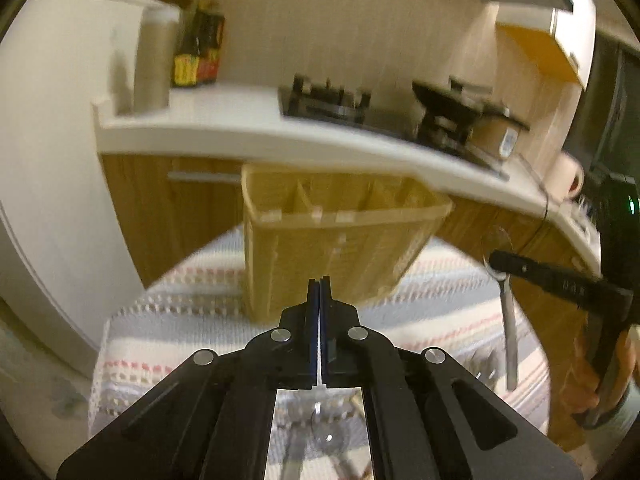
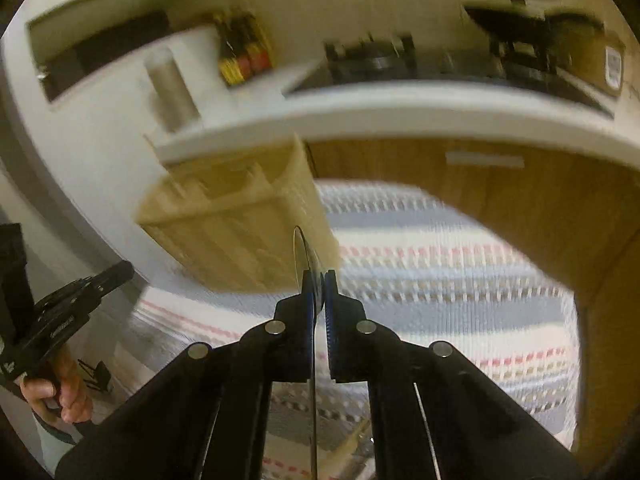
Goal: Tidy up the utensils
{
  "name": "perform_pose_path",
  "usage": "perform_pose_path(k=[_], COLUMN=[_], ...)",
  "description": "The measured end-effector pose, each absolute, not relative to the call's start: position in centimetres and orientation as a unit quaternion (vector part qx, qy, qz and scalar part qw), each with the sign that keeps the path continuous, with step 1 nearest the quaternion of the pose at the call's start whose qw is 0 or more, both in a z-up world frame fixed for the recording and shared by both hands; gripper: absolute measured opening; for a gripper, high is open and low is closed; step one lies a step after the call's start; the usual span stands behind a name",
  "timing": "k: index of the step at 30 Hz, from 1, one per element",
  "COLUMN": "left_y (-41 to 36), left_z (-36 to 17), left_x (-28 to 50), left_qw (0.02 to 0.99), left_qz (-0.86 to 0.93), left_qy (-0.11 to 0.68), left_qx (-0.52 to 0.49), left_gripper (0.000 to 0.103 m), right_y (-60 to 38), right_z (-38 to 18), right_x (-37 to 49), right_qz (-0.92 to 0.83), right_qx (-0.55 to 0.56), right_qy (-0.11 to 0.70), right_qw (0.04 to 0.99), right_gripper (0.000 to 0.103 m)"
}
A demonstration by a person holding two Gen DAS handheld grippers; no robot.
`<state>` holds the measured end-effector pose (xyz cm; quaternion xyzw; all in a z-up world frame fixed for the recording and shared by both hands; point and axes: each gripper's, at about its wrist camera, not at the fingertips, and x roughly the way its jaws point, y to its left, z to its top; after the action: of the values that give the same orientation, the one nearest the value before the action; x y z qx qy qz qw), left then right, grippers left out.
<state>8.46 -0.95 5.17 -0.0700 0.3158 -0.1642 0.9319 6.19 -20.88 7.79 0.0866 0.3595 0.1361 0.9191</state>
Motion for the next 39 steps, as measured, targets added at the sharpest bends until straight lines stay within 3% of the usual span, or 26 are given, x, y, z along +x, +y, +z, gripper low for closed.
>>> perform_pose_path(k=[5,7,8,11,14,22,25,29,35,39], left_y=[-0.5,-0.7,-0.7,-1.5,-1.5,-1.8,-3.0,-2.8,-1.5,2.5], left_z=[5.9,4.1,3.4,0.1,-2.6,-3.8,-5.5,-5.0,-4.4,-3.5], left_x=[9.0,9.5,9.5,9.8,9.6,6.1,5.8,7.2,9.1,10.0], left_qw=[0.918,0.895,0.89,0.862,0.836,0.811,0.8,0.806,0.819,0.824], left_qz=[-0.188,-0.206,-0.206,-0.211,-0.214,-0.242,-0.218,-0.216,-0.206,-0.219], left_qy=[0.343,0.393,0.406,0.46,0.505,0.522,0.537,0.536,0.53,0.522], left_qx=[-0.061,-0.049,-0.041,-0.005,0.017,0.106,0.156,0.126,0.071,-0.04], left_gripper=[0.001,0.032,0.056,0.052,0.034,0.033,0.021,0.011,0.009,0.01], right_y=[-19.5,-19.2,-19.1,-19.2,-19.7,-20.1,-19.5,-18.8,-18.9,-19.1], right_z=[9.8,9.0,8.4,5.9,4.1,2.1,2.2,2.6,2.5,1.9], right_x=[6.1,6.2,6.4,7.3,7.5,7.2,6.8,6.3,6.3,6.6], right_qz=[0.159,0.163,0.164,0.168,0.166,0.165,0.169,0.166,0.166,0.165], right_qx=[0.079,0.078,0.078,0.084,0.083,0.08,0.075,0.057,0.06,0.063], right_qy=[0.343,0.358,0.367,0.405,0.433,0.448,0.447,0.442,0.445,0.454], right_qw=[0.922,0.916,0.912,0.895,0.882,0.875,0.875,0.88,0.878,0.874], right_gripper=[0.004,0.004,0.004,0.004,0.004,0.004,0.004,0.004,0.004,0.004])
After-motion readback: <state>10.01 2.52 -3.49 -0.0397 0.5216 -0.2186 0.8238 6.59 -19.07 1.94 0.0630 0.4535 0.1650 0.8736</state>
